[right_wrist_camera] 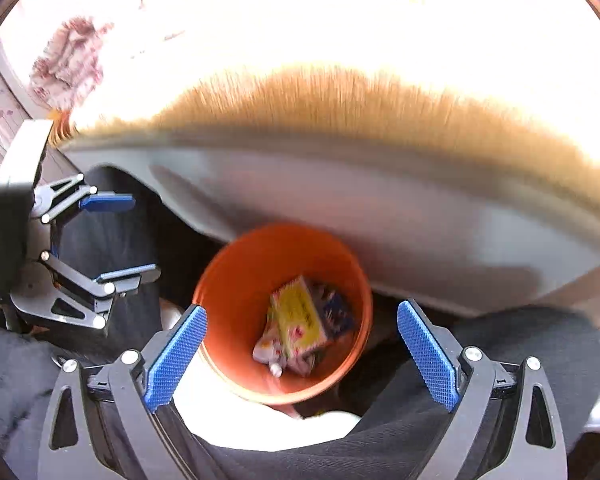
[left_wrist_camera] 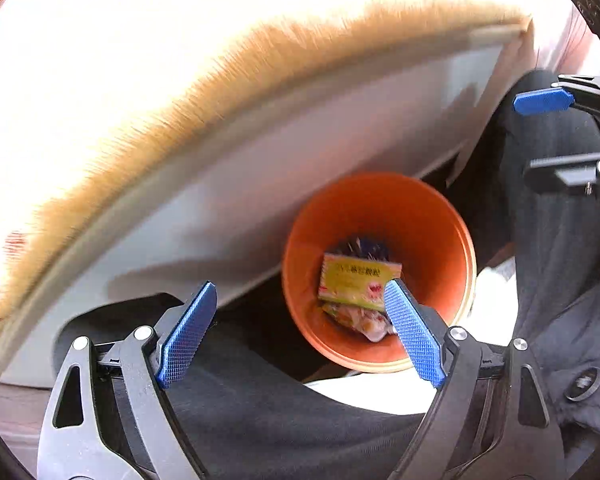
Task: Collect trash
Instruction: 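Raise both open tools back toward the remaining items on the bed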
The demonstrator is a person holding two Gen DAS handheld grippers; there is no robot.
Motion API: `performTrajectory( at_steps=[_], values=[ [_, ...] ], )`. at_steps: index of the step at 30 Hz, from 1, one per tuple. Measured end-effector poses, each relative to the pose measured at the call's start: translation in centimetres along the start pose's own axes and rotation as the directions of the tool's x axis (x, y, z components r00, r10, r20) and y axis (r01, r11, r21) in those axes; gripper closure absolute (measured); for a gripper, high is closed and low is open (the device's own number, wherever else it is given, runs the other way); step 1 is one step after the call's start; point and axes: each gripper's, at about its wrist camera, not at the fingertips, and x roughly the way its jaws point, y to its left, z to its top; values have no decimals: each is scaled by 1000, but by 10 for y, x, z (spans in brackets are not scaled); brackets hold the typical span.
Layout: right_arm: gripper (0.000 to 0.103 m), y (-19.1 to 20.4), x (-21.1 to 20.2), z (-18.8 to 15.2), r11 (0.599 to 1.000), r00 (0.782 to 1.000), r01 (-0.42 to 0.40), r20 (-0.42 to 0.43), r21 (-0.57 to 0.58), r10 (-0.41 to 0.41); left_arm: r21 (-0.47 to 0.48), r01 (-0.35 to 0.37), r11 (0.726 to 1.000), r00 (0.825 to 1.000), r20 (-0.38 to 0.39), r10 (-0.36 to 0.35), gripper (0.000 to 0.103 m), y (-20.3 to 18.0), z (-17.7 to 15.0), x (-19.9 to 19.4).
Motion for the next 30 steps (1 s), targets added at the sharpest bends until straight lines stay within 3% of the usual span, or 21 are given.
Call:
performTrajectory(
  at_steps=[6,10,13,19,24,30],
  values=[
    [6,2,-55,32,1000,983,15,182,0,-15,-71,-10,997,987,156,21,19,19,16,-52],
    [5,-2,-81,58,1000,954,19,300,3,-19,-106,-32,994,960,272,60,19,30,40,-82],
    [5,-9,-90,80,999,939,47,341,7,-46,-142,-37,989,938,337,83,19,38,62,-93],
    [5,-25,-91,115,997,922,76,379,27,-80,-228,-9,974,929,357,93,19,53,104,-86],
    [5,-44,-83,134,993,912,94,394,77,-116,-287,-51,957,924,351,154,19,65,128,-72],
    [5,-78,-73,157,971,879,155,423,181,-219,-362,-63,930,917,347,197,19,79,161,-46]
  ],
)
